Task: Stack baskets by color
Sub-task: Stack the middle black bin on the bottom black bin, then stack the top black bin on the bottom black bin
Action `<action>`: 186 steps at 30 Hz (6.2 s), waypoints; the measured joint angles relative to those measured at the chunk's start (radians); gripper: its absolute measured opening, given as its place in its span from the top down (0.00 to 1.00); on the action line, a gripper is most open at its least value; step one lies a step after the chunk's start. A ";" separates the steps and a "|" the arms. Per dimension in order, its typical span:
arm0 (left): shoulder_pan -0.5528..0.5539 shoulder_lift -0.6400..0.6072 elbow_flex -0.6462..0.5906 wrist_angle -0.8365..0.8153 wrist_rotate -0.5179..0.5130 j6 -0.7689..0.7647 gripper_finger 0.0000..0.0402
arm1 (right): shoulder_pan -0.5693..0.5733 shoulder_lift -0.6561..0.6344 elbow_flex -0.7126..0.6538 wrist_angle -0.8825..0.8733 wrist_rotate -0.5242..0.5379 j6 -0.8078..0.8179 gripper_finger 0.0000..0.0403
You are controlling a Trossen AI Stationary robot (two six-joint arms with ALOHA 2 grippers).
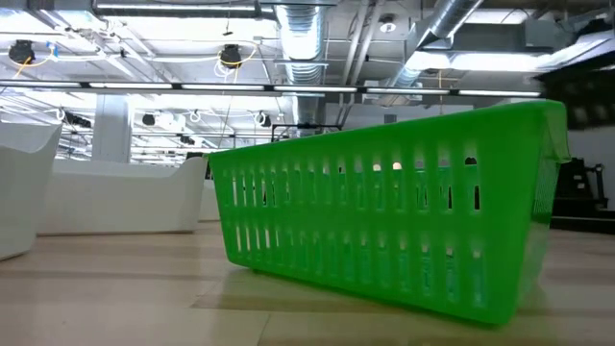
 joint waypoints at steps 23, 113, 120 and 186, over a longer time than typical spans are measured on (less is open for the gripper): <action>0.000 0.001 0.000 0.001 -0.021 -0.018 0.37 | 0.060 0.336 0.210 0.017 -0.176 0.006 0.97; 0.000 0.001 0.000 -0.275 -0.012 -0.125 0.37 | -1.427 0.426 -0.143 0.313 -0.041 -2.152 0.43; 0.000 0.001 0.000 -0.276 -0.028 -0.125 0.37 | -1.460 0.425 -0.143 0.318 -0.047 -2.150 0.77; 0.000 0.001 0.000 -0.276 -0.114 -0.227 0.37 | -0.037 0.692 0.800 -0.409 -0.065 -1.186 0.99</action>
